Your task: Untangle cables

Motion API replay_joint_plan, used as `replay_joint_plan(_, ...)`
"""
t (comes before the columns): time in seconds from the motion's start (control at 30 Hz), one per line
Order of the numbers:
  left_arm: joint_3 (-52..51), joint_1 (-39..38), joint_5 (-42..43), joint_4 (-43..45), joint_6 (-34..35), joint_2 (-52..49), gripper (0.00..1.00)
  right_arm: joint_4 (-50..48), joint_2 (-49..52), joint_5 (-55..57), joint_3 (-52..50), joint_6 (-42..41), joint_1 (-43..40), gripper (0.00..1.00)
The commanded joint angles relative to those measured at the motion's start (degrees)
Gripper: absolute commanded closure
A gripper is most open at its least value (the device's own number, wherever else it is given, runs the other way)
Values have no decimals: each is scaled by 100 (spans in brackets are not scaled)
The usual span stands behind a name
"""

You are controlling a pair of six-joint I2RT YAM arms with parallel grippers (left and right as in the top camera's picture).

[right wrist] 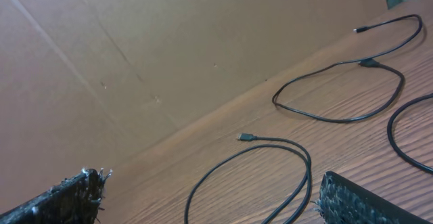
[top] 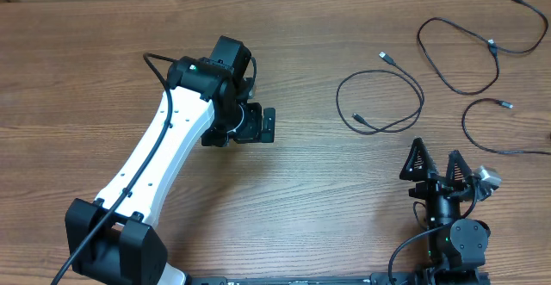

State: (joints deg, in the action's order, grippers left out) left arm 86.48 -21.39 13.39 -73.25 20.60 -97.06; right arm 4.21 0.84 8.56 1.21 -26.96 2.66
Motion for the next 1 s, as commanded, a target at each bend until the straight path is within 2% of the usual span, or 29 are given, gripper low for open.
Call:
replay_joint_plan(0.0, -2, -37, -31, 7, -131, 20, 1, -48, -68, 35, -74, 37, 4, 0)
replay_joint_plan(0.27, -2, -37, -31, 7, -131, 20, 0, -52, -70, 35, -76, 37, 463, 0)
replay_joint_plan(0.4, -2, -37, -31, 4, -131, 20, 0, -50, -70, 37, -76, 39, 382, 0)
replay_joint_plan(0.73, -2, -37, -31, 7, -131, 20, 1, 0, -70, -476, -83, 2312, 254, 0)
replay_joint_plan(0.97, -2, -37, -31, 7, -131, 20, 1, 31, -70, -901, -83, 2385, -17, 0)
